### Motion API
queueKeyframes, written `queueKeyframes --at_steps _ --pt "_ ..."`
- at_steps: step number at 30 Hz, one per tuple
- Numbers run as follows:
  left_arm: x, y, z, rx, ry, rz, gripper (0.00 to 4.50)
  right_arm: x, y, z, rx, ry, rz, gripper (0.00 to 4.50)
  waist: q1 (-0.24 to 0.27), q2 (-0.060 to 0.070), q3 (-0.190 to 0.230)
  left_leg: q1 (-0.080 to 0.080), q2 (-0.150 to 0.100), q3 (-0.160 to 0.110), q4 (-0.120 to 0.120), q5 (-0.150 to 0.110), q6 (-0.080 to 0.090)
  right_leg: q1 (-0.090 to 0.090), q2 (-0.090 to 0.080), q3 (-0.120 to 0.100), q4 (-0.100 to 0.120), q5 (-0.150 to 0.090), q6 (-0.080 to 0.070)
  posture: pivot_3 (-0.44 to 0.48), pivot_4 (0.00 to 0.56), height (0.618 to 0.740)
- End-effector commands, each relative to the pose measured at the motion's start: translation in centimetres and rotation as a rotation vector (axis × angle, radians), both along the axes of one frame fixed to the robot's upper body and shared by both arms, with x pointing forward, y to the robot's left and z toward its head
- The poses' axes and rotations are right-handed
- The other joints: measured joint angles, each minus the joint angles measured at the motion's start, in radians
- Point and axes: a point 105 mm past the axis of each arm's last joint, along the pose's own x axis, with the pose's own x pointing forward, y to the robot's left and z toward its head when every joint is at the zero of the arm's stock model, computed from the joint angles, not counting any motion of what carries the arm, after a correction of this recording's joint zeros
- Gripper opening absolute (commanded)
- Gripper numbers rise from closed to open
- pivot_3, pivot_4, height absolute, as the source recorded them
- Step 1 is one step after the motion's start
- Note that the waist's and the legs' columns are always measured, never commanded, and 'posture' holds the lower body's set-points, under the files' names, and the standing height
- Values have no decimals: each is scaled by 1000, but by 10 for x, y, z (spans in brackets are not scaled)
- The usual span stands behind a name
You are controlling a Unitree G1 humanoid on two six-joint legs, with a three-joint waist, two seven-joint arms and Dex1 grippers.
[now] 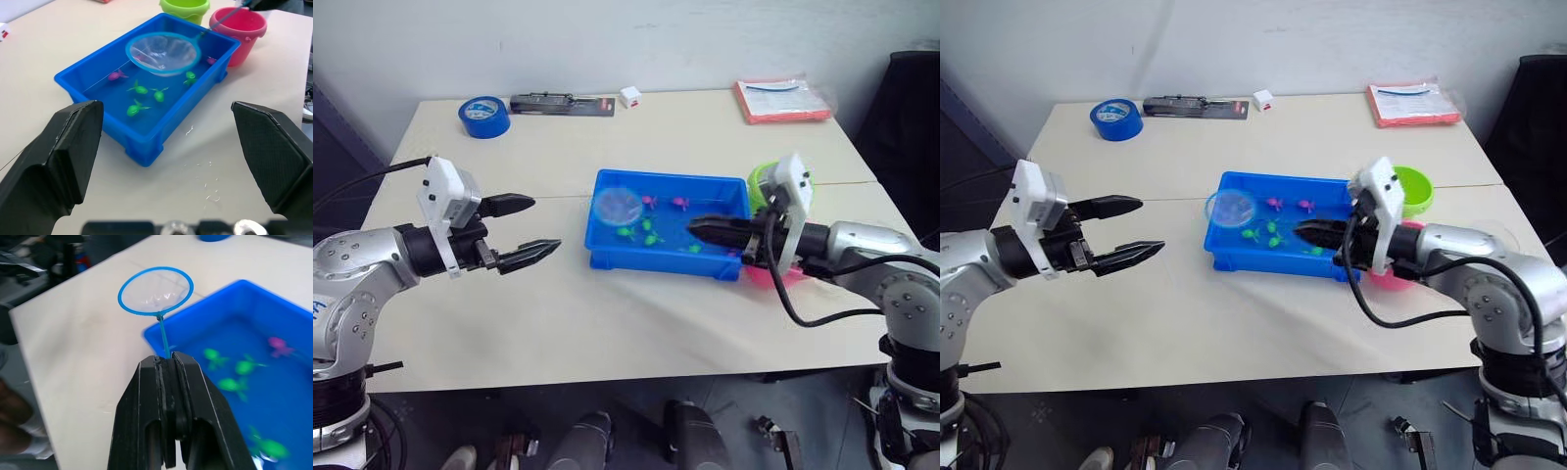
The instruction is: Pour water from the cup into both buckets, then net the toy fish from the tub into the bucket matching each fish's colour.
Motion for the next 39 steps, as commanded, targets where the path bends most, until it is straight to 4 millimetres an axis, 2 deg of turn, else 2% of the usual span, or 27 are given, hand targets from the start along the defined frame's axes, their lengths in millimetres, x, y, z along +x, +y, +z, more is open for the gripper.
queueKeyframes --at_steps 1,8,14,27,34,39 --pt "-1 -6 7 16 -10 -67 4500 -3 -8 15 17 -15 -94 785 0 0 0 0 0 1 0 0 0 0 0 1 0 0 0 0 150 740" --pt "2 -12 5 49 9 -147 4500 0 -14 4 73 167 -214 785 -4 0 0 3 4 14 -3 0 0 -3 5 12 -1 1 2 0 150 740" --pt "6 -15 6 45 -1 -164 4500 16 -19 2 139 220 -360 785 -5 0 0 3 7 17 -3 -1 -1 -5 12 16 -1 2 3 0 150 740" --pt "5 -18 -1 49 2 -171 4500 31 -37 -24 123 379 -533 785 -29 0 0 3 9 22 -4 -1 -1 -8 13 18 1 2 3 0 150 740" --pt "5 -20 -1 40 0 -177 4500 34 -32 -32 104 449 -545 785 -31 0 0 2 12 27 -5 -1 -1 -12 14 18 3 2 3 0 150 740" --pt "4 -20 -2 36 -1 -174 4500 29 -26 -36 136 541 -567 785 -31 0 0 2 12 29 -6 -1 -1 -15 14 18 3 3 3 0 150 740"
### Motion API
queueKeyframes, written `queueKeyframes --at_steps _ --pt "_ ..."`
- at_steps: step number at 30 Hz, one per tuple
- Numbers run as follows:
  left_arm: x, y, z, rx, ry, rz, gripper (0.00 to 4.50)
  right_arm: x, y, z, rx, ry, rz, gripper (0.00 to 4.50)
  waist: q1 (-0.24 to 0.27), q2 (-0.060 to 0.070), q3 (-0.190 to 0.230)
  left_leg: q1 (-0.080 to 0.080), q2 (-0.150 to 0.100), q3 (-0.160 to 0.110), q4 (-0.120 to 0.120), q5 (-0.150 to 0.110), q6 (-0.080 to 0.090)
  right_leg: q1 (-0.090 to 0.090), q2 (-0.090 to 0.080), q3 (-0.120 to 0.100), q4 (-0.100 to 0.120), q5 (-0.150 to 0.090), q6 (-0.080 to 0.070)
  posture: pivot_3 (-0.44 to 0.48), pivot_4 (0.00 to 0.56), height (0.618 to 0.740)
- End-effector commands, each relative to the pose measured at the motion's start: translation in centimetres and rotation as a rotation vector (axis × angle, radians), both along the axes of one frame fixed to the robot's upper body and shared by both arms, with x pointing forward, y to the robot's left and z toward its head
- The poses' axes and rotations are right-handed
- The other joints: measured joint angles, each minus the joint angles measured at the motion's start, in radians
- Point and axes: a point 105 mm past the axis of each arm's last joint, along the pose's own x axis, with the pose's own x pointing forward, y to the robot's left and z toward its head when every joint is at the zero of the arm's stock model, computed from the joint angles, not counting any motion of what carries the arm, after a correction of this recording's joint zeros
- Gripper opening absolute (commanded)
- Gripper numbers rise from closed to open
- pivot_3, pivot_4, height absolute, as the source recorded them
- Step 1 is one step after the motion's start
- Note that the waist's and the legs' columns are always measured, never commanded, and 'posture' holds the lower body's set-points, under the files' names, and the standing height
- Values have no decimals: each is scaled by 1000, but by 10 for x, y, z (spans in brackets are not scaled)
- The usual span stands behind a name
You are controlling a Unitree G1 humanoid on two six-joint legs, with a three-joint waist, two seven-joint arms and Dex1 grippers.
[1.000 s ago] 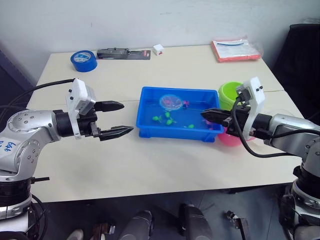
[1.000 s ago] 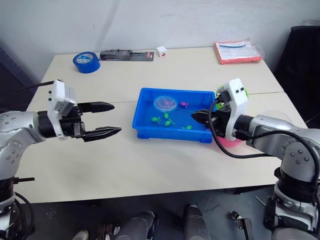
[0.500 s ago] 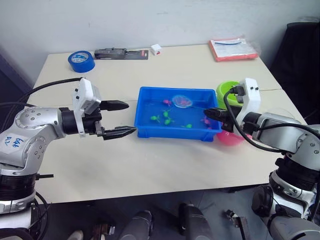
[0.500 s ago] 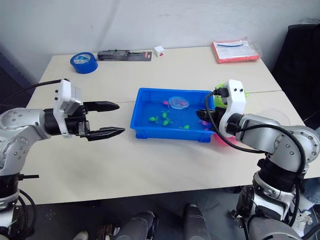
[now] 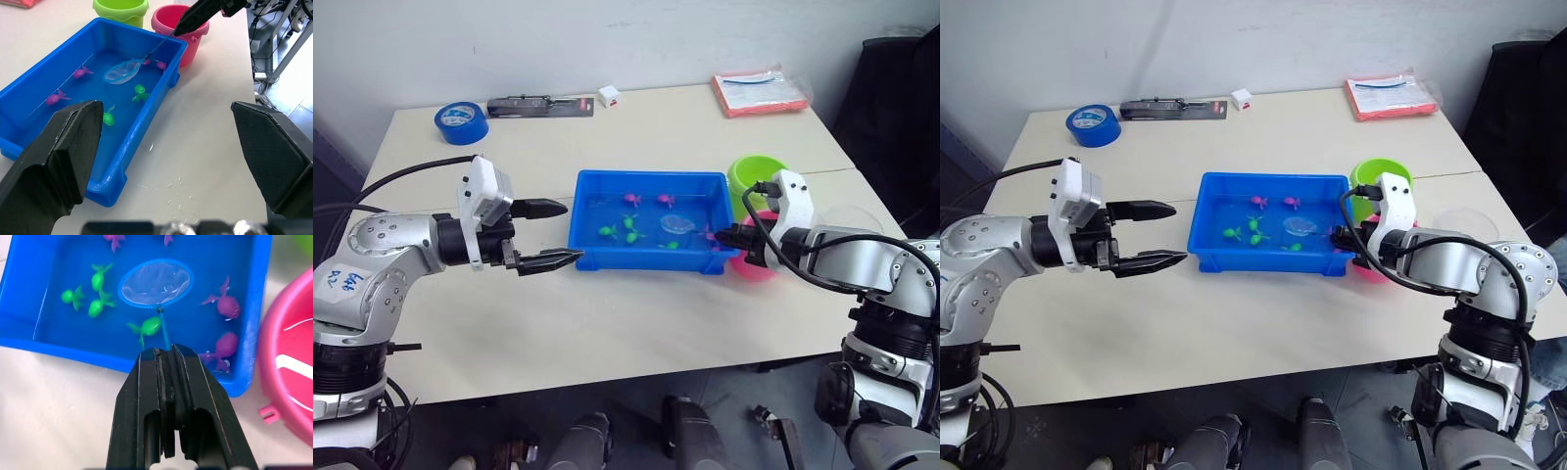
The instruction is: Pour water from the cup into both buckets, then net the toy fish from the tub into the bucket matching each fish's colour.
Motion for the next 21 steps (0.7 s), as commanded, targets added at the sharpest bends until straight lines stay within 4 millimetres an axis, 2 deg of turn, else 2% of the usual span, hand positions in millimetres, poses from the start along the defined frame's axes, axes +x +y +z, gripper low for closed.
queueKeyframes --at_steps 1,11,21 --pt "-4 -1 6 -1 -39 -7 4500 -6 5 7 58 28 -21 785 0 0 0 0 0 0 0 0 0 0 0 0 0 0 0 0 150 740" --pt "-6 -3 4 -7 -39 -12 4500 -2 -3 -4 43 97 -169 785 2 0 0 0 2 2 1 0 0 0 1 0 0 1 0 0 150 740" --pt "-6 -3 4 -5 -42 -10 4500 0 -5 -8 23 122 -209 785 2 0 0 0 2 2 1 0 0 0 2 0 0 1 0 0 150 740"
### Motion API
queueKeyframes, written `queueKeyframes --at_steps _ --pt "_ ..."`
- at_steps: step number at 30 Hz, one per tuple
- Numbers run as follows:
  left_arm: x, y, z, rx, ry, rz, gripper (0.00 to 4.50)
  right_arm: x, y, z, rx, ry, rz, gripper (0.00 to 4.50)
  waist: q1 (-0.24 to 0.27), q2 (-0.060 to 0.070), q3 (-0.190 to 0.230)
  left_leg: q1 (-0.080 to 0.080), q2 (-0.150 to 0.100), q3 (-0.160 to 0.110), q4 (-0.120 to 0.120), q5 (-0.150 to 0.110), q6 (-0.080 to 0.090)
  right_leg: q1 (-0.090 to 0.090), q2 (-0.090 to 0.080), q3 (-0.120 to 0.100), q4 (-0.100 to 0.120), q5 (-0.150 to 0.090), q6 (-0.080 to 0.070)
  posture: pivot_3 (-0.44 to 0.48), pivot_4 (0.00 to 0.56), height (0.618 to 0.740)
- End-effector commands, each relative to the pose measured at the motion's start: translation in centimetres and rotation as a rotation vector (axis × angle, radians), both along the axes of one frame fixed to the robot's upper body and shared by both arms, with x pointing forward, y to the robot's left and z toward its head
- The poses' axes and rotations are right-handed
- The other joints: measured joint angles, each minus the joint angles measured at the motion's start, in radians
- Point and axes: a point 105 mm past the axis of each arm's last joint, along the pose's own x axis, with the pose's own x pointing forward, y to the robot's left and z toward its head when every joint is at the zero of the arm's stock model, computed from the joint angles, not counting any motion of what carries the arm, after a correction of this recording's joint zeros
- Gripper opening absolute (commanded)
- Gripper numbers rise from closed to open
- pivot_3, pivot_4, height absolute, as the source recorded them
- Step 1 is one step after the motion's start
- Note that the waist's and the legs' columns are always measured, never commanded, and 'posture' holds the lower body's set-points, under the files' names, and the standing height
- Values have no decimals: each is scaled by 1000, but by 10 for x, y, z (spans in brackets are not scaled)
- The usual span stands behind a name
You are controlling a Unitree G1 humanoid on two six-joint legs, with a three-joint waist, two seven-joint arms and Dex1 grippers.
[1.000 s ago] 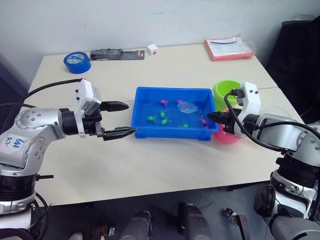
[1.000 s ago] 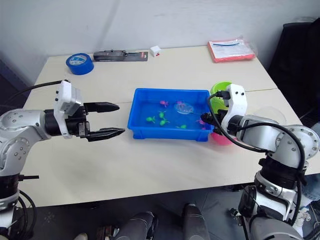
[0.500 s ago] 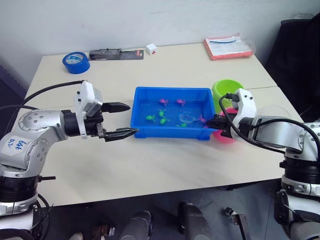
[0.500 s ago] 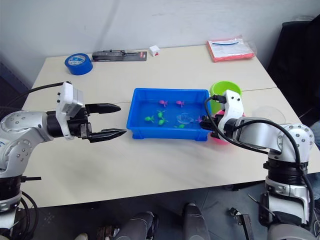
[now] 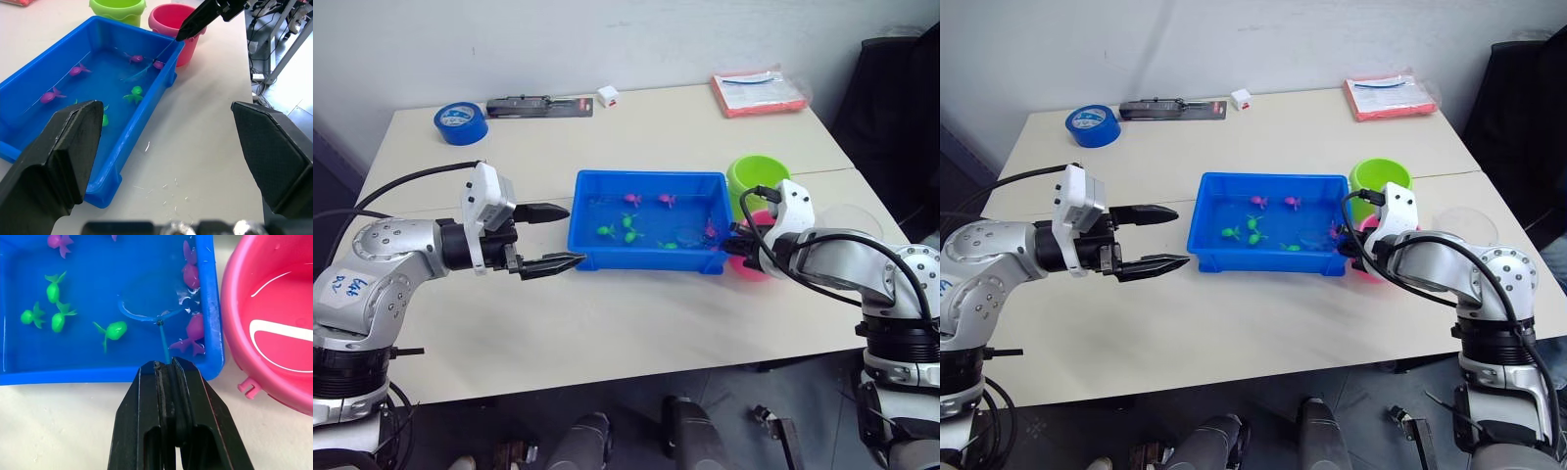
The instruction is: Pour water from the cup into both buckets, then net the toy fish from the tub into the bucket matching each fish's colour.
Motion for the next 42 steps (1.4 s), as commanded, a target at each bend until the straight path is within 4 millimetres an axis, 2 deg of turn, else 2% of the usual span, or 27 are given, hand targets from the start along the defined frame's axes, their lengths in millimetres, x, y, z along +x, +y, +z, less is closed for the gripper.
queueKeyframes --at_steps 1,10,15,23,42 --pt "-4 -1 9 0 -52 -9 4500 -1 -1 7 -10 -15 -12 785 0 0 0 0 0 0 0 0 0 0 0 0 0 0 0 0 150 740" --pt "-2 0 11 4 -59 -10 4500 2 -1 8 -58 -8 -45 785 0 0 0 0 0 0 0 0 0 0 0 0 0 0 0 0 150 740" --pt "-2 1 12 6 -62 -9 4500 4 -1 16 -102 -58 -27 785 1 0 0 0 0 0 0 0 0 0 0 0 0 0 0 0 150 740" --pt "-1 0 13 7 -70 -13 4500 6 6 30 -168 -204 57 785 2 0 0 -1 0 0 1 0 0 0 0 0 0 0 0 0 150 740" --pt "3 3 15 20 -75 -17 4500 -8 20 37 -181 -419 271 785 2 0 0 -1 0 0 1 0 0 0 0 0 0 0 0 0 150 740"
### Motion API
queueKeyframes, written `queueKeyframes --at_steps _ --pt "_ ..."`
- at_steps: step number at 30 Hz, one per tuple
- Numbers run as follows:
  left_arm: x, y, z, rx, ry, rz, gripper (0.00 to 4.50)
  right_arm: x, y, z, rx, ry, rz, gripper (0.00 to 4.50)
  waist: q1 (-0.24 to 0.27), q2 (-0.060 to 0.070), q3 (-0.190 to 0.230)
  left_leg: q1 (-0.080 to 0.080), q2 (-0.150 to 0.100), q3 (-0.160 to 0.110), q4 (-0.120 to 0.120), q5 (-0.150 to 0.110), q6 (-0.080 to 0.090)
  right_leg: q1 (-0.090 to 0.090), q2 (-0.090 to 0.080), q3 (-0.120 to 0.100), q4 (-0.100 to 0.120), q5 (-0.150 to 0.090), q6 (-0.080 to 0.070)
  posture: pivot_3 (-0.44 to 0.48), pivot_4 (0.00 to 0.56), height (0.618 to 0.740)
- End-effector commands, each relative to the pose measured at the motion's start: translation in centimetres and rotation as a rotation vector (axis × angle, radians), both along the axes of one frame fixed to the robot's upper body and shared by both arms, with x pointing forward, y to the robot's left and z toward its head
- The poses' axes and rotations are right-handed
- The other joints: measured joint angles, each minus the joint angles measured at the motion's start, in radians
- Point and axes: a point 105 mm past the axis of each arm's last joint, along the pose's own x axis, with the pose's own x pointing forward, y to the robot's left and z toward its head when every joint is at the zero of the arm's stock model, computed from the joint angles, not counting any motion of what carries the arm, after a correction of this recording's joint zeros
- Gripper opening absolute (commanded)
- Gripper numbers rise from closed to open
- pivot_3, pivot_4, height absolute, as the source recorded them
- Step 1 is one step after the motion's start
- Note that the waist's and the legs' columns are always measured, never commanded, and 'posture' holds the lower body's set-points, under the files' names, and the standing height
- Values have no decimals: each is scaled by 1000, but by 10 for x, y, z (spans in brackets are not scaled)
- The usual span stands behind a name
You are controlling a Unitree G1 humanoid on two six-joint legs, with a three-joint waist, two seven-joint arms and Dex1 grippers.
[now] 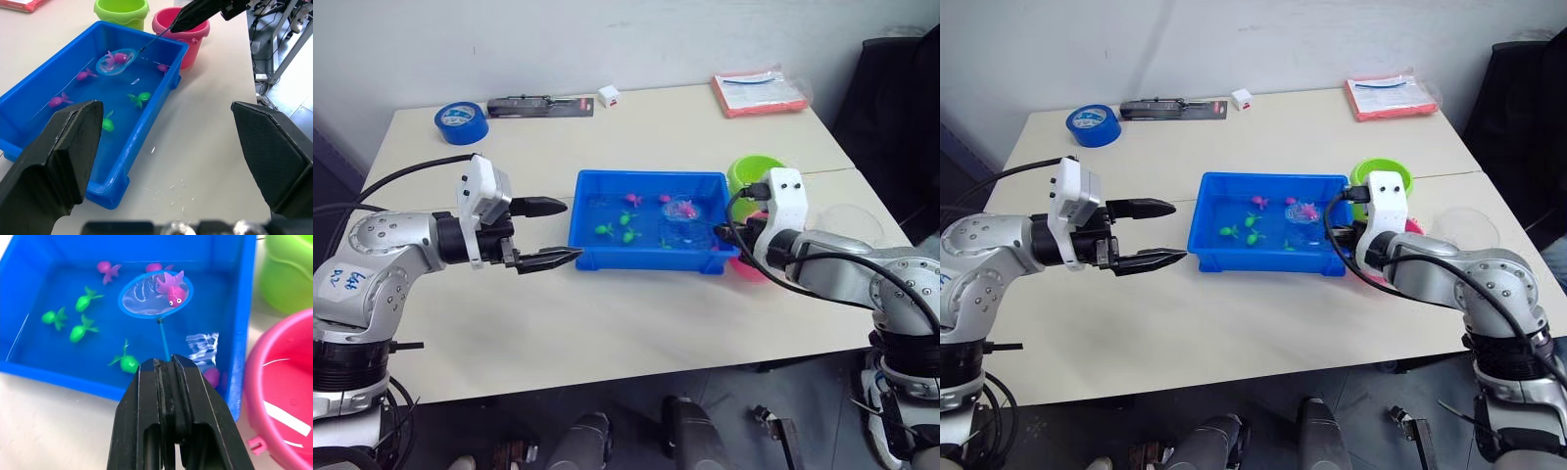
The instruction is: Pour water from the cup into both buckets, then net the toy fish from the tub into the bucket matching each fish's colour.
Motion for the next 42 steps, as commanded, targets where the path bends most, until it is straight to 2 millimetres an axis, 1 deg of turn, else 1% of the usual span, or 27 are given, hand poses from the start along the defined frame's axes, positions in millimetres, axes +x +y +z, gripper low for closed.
queueKeyframes --at_steps 1,11,18,20,26,31,33,39,42 --pt "-1 0 9 18 -48 -8 4500 -7 2 19 -4 -103 74 785 0 0 0 0 0 0 0 0 0 0 0 0 0 0 0 0 150 740" --pt "2 -1 11 11 -51 -18 4500 -19 3 30 -2 -186 200 785 1 0 0 0 0 0 0 0 0 0 0 0 0 0 0 0 150 740" --pt "2 -5 12 8 -55 -37 4500 -26 1 36 -9 -240 232 785 2 0 0 0 0 0 1 0 0 0 0 0 0 0 0 0 150 740" --pt "3 -9 13 3 -57 -51 4500 -29 -3 39 -15 -256 234 785 3 0 0 0 0 0 1 0 0 0 0 0 0 0 0 0 150 740" --pt "8 -15 11 -15 -58 -88 4500 -37 -18 52 -16 -314 199 785 6 0 0 0 0 0 1 0 0 0 0 0 0 0 0 0 150 740" --pt "14 -22 11 -24 -63 -120 4500 -46 -39 62 -44 -360 132 785 10 0 0 0 0 1 2 0 0 0 0 0 0 0 0 0 150 740" --pt "17 -25 13 -28 -67 -132 4500 -52 -52 66 -77 -379 82 785 13 0 0 0 0 1 2 0 0 0 0 1 0 0 0 0 150 740" --pt "23 -28 12 -32 -71 -150 4500 -67 -76 71 -164 -396 -5 785 24 0 0 0 0 3 2 -1 1 0 0 2 0 1 1 0 150 740" --pt "26 -28 12 -34 -72 -158 4500 -74 -89 68 -241 -383 -48 785 27 0 0 0 0 3 3 -1 1 0 0 2 0 1 1 0 150 740"
